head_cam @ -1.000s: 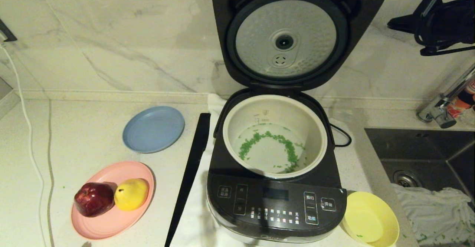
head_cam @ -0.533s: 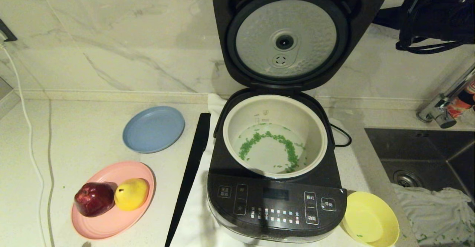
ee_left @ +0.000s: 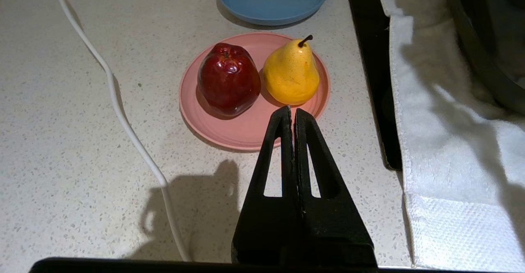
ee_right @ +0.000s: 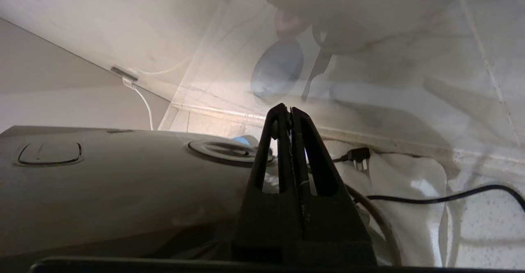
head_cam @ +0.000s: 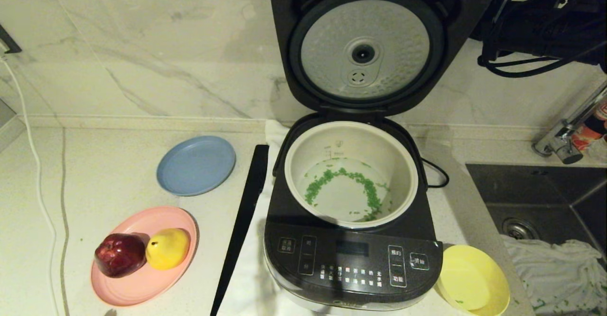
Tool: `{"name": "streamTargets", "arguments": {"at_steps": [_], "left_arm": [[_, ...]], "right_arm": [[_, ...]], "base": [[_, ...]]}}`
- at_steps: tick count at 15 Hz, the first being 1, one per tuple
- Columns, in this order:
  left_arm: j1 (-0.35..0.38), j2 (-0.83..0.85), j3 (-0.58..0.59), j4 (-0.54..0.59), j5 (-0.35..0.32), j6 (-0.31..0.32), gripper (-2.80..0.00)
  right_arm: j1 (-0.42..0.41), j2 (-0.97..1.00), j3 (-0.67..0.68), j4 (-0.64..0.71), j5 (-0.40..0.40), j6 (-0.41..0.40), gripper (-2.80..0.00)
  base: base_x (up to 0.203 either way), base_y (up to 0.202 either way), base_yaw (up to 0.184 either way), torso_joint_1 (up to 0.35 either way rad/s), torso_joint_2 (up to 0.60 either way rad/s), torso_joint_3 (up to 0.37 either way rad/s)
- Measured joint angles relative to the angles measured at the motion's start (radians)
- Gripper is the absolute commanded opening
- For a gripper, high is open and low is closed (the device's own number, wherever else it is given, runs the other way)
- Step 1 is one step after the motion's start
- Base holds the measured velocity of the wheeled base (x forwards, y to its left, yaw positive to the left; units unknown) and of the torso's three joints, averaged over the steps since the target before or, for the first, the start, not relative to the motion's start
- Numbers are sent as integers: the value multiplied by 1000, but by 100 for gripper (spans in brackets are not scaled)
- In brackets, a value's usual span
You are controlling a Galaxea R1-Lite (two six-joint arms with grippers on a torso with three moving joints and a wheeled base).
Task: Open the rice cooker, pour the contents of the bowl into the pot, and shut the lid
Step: Close the rice cooker
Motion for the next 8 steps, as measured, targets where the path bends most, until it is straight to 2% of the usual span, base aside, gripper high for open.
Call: {"name": "streamTargets", "arguments": {"at_steps": [8], "left_arm": [[0,0,0,0,0,0,-280]], "right_arm": [[29,15,4,-6,-3,1,-280]], "base": [[0,0,0,0,0,0]]}}
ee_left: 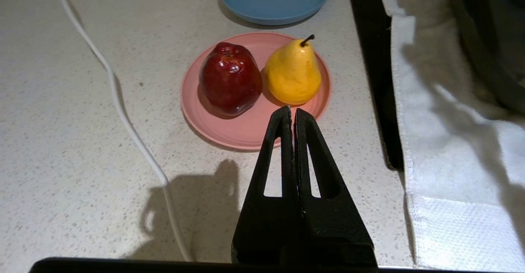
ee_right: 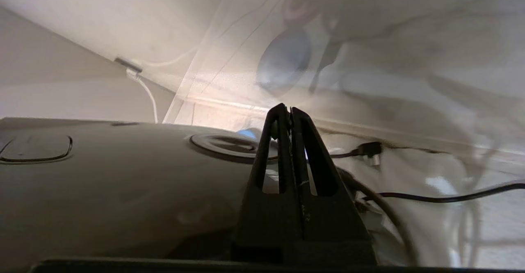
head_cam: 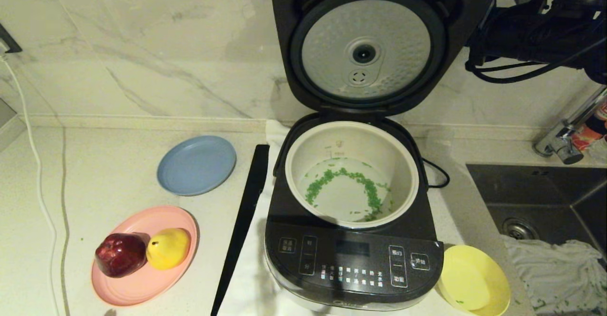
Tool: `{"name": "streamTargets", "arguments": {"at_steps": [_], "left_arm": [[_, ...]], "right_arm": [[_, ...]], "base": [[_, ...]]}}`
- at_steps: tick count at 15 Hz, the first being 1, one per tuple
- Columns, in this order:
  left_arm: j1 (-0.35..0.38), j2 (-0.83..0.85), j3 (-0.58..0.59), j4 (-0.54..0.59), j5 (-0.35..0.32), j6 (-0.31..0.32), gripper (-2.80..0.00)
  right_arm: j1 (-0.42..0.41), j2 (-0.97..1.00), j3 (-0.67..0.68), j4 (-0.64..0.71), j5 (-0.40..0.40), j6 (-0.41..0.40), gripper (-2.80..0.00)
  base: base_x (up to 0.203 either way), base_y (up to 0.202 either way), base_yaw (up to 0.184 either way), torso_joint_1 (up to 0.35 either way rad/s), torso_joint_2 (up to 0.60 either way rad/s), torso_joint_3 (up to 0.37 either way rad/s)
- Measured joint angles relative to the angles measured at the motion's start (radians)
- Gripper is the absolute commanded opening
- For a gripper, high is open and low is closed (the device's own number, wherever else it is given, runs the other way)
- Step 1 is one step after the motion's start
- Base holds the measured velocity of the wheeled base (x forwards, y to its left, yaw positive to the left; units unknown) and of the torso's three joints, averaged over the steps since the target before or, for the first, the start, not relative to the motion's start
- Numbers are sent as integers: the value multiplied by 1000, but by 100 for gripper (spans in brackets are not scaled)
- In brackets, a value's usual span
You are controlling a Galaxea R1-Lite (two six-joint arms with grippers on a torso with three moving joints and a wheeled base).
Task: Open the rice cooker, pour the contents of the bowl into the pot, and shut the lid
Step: Close the rice cooker
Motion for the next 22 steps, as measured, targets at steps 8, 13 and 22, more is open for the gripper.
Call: {"name": "streamTargets", "arguments": {"at_steps": [8,13,22], "left_arm": [[0,0,0,0,0,0,-280],[0,0,0,0,0,0,-280],[0,0,0,0,0,0,-280]], "right_arm": [[40,-68,81,1,17,36,-280],[46,-187,213,-1,80,42,-280],[120,-386,713,-144,132,30,-280]], "base": [[0,0,0,0,0,0],[0,0,0,0,0,0],[0,0,0,0,0,0]]}}
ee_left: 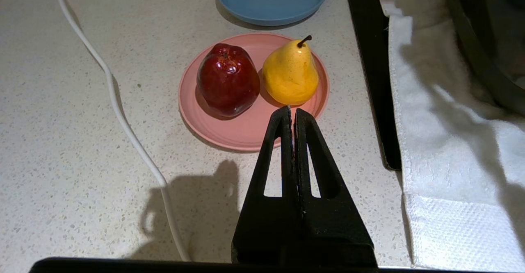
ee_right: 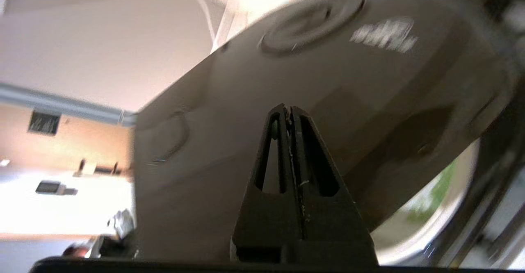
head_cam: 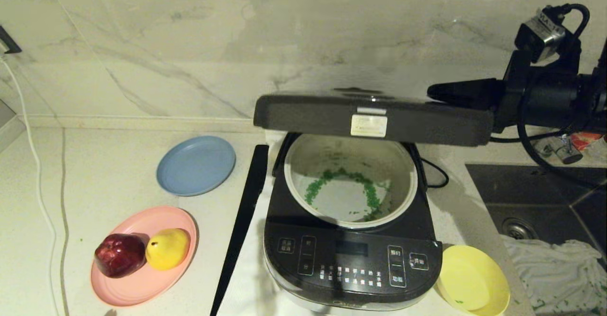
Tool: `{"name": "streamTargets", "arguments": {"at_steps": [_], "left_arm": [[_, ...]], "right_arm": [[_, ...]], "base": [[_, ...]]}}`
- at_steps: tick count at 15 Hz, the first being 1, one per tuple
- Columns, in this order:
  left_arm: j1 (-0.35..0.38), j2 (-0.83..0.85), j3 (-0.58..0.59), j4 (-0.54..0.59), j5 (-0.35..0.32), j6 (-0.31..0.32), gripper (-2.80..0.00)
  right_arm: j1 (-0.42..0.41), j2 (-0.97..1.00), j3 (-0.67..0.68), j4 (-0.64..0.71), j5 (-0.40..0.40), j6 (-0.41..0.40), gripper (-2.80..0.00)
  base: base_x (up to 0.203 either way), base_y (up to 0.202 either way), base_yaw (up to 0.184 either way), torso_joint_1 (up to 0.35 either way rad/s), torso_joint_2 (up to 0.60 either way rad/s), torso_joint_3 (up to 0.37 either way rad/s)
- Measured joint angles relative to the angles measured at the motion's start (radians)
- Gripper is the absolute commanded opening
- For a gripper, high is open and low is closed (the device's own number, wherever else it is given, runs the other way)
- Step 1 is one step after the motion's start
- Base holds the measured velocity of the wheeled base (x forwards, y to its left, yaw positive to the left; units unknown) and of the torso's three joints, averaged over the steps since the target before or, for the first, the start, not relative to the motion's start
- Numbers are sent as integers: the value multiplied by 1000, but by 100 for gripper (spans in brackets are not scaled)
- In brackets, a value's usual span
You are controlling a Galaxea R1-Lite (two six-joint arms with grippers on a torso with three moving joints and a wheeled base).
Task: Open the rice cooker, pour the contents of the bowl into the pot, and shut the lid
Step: Close the rice cooker
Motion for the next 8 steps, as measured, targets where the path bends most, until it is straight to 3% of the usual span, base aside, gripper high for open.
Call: {"name": "streamTargets", "arguments": {"at_steps": [8], "left_arm": [[0,0,0,0,0,0,-280]], "right_arm": [[49,-62,331,-30,-3,-5,-280]], "base": [[0,0,0,0,0,0]]}}
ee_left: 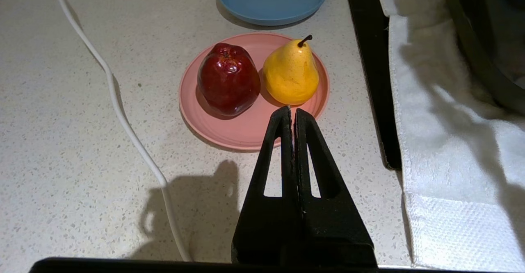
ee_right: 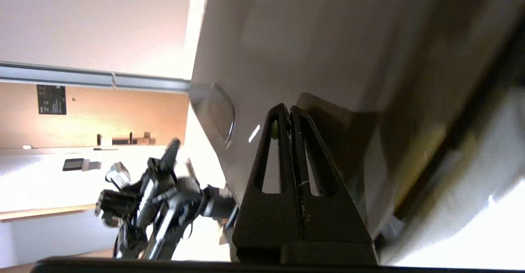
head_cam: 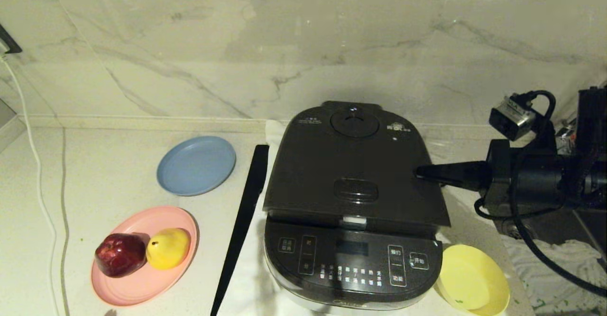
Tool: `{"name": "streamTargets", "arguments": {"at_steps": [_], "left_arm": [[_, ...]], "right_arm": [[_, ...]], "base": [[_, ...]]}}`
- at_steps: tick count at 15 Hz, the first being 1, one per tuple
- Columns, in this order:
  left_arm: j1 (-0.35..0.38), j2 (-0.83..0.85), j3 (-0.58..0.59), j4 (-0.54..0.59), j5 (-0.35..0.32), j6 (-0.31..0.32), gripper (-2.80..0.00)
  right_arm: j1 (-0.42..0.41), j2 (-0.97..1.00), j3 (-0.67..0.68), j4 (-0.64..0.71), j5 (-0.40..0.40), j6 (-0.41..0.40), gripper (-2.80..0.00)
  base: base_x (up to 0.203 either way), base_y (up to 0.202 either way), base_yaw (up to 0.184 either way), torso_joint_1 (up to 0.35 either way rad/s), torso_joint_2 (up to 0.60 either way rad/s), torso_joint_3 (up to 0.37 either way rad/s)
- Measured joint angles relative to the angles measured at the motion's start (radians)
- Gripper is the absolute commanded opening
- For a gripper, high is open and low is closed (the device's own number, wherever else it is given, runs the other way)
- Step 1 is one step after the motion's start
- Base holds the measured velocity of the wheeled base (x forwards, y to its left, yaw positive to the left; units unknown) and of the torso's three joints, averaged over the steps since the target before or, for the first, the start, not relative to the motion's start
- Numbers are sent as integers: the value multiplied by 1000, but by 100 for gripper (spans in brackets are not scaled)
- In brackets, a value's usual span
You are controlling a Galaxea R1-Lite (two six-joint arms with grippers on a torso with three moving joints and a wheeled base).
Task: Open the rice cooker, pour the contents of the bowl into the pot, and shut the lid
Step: Close the rice cooker
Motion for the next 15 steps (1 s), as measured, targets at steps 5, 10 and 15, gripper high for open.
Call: {"name": "streamTargets", "arguments": {"at_steps": [5,10,15], "left_arm": [[0,0,0,0,0,0,-280],[0,0,0,0,0,0,-280],[0,0,0,0,0,0,-280]], "right_arm": [[11,38,63,-24,-1,4,-280],[36,86,82,-54,-46,7,-280],[30,-23,60,-19,-83,44,-280]], "base": [[0,0,0,0,0,0],[0,0,0,0,0,0],[0,0,0,0,0,0]]}}
